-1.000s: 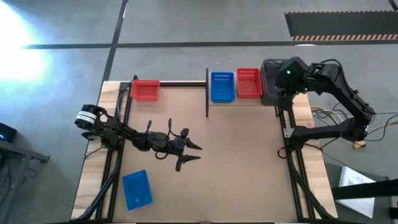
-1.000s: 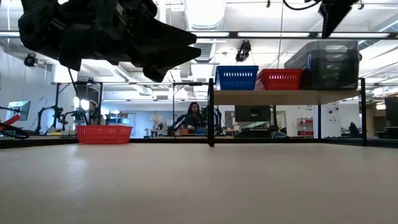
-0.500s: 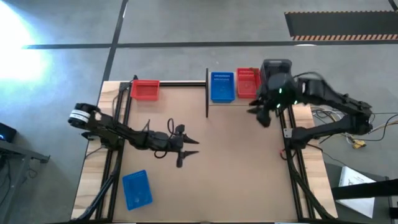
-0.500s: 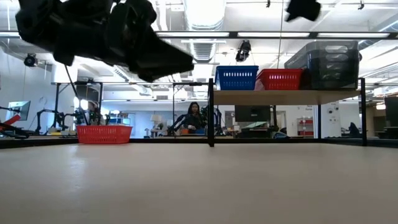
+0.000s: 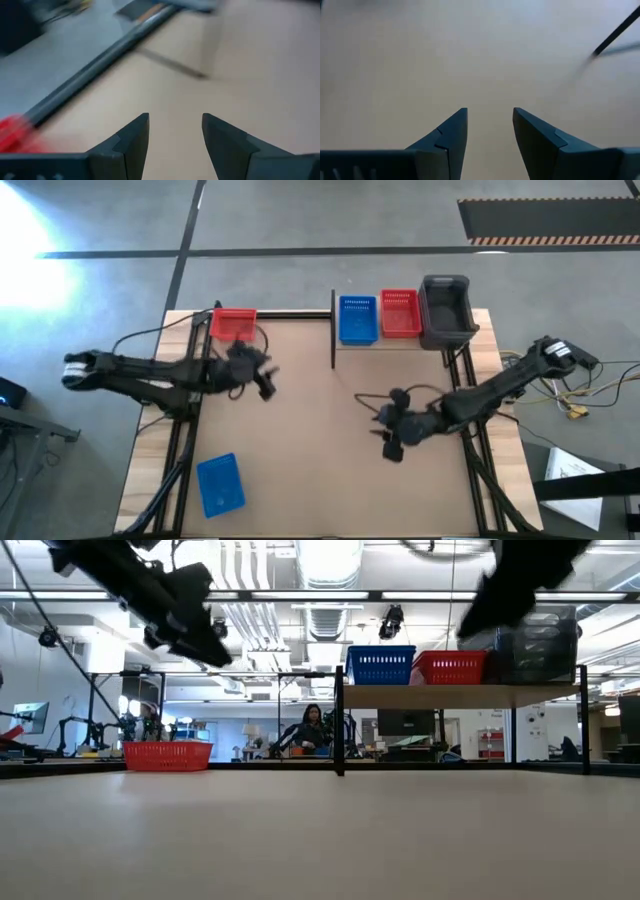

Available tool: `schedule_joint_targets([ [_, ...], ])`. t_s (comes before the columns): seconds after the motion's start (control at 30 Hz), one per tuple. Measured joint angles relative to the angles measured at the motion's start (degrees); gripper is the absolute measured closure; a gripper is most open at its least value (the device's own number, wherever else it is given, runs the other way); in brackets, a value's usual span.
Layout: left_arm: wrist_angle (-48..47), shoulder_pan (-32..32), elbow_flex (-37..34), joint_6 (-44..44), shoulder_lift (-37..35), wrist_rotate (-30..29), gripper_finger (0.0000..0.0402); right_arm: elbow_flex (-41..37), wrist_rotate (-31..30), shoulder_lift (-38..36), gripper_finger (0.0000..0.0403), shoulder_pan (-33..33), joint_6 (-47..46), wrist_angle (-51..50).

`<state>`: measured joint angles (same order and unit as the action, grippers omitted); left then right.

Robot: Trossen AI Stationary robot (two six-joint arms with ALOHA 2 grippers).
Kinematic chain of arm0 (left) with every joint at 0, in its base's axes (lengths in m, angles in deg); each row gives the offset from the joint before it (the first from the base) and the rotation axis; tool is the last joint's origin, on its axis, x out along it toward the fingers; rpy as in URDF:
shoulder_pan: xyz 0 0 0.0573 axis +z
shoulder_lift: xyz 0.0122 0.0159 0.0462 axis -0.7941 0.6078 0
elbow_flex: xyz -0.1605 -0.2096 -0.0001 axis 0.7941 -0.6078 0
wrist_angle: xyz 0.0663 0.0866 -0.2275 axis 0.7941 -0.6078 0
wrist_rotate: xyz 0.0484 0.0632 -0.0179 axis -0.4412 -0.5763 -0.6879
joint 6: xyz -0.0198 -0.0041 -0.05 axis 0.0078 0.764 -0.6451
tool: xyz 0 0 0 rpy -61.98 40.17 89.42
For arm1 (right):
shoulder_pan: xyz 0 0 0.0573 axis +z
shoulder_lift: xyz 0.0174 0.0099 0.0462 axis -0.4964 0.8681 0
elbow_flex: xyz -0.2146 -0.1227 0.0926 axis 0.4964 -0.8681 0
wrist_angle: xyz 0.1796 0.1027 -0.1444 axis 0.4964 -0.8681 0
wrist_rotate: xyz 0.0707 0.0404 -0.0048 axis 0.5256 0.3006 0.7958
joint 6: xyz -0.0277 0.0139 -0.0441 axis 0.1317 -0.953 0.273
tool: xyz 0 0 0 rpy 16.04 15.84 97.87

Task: Stack baskets on shelf by color
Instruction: Stack the red bin on the other red bin on the shelf

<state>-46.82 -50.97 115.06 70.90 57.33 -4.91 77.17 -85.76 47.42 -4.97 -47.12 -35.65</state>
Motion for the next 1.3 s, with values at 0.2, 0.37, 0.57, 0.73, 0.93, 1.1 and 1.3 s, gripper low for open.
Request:
schedule_joint_targets([
  [0.2,-4.81,18.7,2.68,7.01,-0.72,5.25,0.0232,-5.55,-5.43,8.84,0.0252,5.75,-11.05,10.31],
  [0.37,-5.8,33.45,4.86,8.73,4.72,20.69,0.0202,-5.57,-8.29,14.02,0.0252,10.06,-15.59,10.27],
  [0.57,-8.44,43.34,8.19,9.91,16.66,28.09,0.0157,-5.57,-12.59,16.61,0.0252,14.12,-19.93,9.14],
  [0.73,-8.55,44.42,13.67,11.99,25.61,15.23,0.0153,-5.58,-16.6,17.47,0.0252,16.87,-22.55,8.18],
  [0.93,-11.75,45.15,20.76,11.38,33.64,16.17,0.0155,-5.85,-18.08,17.38,0.0252,18.82,-25.29,8.11],
  [1.1,-15.74,45.32,24.61,11.24,39.37,15.04,0.019,-5.89,-18.59,17.38,0.0252,19.87,-26.86,8.18],
  [1.3,-20.19,45.27,25.34,11.31,40.96,13.17,0.027,-5.92,-18.66,17.38,0.0252,21.29,-28.72,8.26],
])
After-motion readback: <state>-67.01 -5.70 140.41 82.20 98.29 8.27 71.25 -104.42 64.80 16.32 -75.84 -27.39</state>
